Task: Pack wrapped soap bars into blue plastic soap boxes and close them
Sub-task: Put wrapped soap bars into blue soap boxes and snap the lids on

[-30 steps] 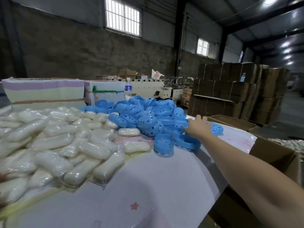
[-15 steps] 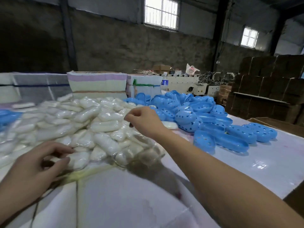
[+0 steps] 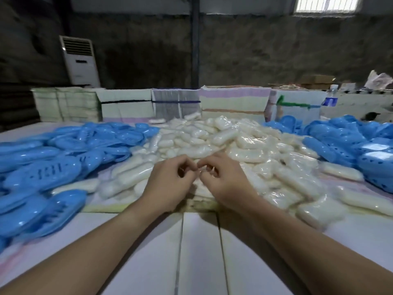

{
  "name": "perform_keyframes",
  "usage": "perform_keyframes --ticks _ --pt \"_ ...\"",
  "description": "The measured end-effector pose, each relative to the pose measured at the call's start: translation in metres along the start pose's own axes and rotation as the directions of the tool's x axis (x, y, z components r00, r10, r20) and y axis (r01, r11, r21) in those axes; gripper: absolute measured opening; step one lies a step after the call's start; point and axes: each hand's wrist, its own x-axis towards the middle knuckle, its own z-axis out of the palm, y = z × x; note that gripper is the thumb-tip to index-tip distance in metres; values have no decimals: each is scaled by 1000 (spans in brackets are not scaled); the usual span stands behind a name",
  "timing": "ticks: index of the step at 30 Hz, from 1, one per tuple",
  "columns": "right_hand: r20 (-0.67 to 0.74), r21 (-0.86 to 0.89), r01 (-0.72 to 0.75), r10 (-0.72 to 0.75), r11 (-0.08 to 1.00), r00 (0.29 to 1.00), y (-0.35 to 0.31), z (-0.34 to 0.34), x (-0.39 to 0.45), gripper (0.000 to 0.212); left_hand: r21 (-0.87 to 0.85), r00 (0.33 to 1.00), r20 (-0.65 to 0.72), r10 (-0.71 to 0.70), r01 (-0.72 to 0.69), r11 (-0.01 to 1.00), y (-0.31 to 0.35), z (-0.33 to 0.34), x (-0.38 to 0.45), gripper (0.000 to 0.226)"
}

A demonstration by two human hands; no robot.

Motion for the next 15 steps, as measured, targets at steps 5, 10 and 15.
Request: perform_keyframes --ticks 5,10,15 --pt "40 -12 49 -48 999 998 -6 4 -5 22 73 984 -136 -115 126 989 -21 -33 21 21" --pt "64 -8 128 -127 992 990 -15 5 -10 23 435 938 -213 -275 343 833 -64 -77 56 22" --pt "97 -17 141 -139 990 986 -16 4 -9 23 829 824 -158 -544 411 381 -92 -122 69 58"
